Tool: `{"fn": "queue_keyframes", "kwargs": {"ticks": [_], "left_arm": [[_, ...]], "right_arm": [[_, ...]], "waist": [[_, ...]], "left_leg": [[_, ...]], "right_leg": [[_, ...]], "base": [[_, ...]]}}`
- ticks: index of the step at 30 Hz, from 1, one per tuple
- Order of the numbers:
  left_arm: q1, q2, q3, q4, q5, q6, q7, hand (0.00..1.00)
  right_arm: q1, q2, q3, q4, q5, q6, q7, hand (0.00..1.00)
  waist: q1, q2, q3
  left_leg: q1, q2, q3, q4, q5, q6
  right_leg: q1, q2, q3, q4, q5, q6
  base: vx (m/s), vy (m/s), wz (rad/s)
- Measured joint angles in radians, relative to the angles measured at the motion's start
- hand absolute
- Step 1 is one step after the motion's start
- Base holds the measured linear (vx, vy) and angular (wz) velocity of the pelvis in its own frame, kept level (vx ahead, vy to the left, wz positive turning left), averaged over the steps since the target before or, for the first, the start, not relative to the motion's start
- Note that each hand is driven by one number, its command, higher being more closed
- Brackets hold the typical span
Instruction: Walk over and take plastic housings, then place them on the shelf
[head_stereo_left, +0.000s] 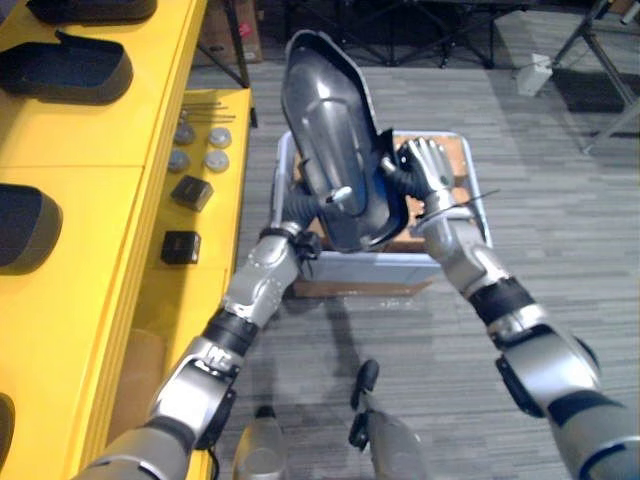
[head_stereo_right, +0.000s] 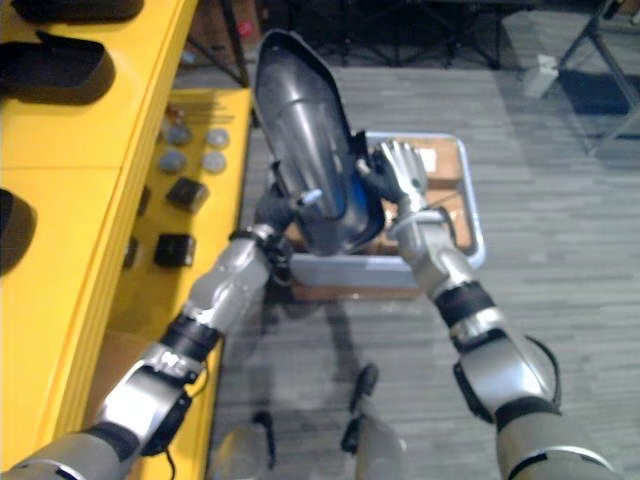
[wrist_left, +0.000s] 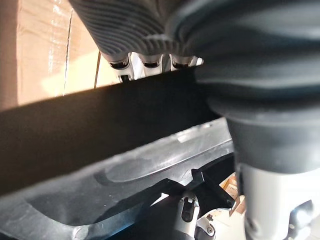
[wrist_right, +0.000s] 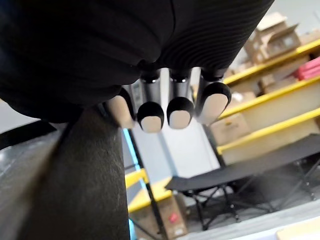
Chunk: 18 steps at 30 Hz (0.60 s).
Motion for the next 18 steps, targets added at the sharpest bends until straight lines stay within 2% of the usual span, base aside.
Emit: {"fn": "queue_keyframes", "kwargs": {"ticks": [6, 9, 11, 14, 18], "left_arm": [[0.008, -0.001, 0.036, 0.036, 0.104, -0.045, 0.060, 1.00], [0.008, 0.000, 0.037, 0.036, 0.148, -0.084, 0.084, 1.00], [0.008, 0.000, 0.043, 0.030, 0.156, -0.125, 0.098, 1.00], [0.007, 0.000, 0.048, 0.014, 0.188, -0.164, 0.124, 1.00], [0.000, -0.005, 0.058, -0.008, 0.195, -0.195, 0.168, 1.00]], "right_arm": [[0.001, 0.021, 0.019, -0.051, 0.025, -0.008, -0.028, 1.00], [0.001, 0.019, 0.016, -0.088, 0.035, -0.009, -0.042, 1.00], [-0.003, 0.019, 0.016, -0.104, 0.047, -0.010, -0.058, 1.00], [-0.008, 0.016, 0.015, -0.133, 0.070, -0.012, -0.071, 1.00], [-0.039, 0.017, 0.017, -0.136, 0.096, -0.028, -0.094, 1.00]], "waist": [[0.000, 0.003, 0.003], [0.001, 0.004, 0.006], [0.001, 0.003, 0.028], [0.002, 0.002, 0.069], [-0.004, 0.005, 0.100]], "left_leg": [[-0.005, 0.001, 0.000, 0.012, -0.005, 0.002], [-0.026, 0.000, 0.003, 0.030, -0.012, 0.006], [-0.047, 0.000, 0.004, 0.050, -0.016, 0.007], [-0.083, 0.000, 0.004, 0.070, -0.017, 0.006], [-0.150, 0.002, 0.003, 0.097, -0.017, 0.005]], "right_leg": [[-0.001, 0.001, 0.005, 0.000, 0.002, 0.002], [-0.015, 0.000, 0.013, 0.000, 0.004, 0.005], [-0.032, -0.001, 0.020, 0.000, 0.004, 0.008], [-0.061, -0.001, 0.024, 0.000, 0.005, 0.010], [-0.120, 0.001, 0.025, 0.000, 0.018, 0.005]], "base": [[-0.01, 0.001, 0.00], [-0.05, 0.009, -0.04], [-0.07, -0.001, -0.07], [-0.07, -0.020, -0.05], [-0.02, -0.021, -0.05]]}}
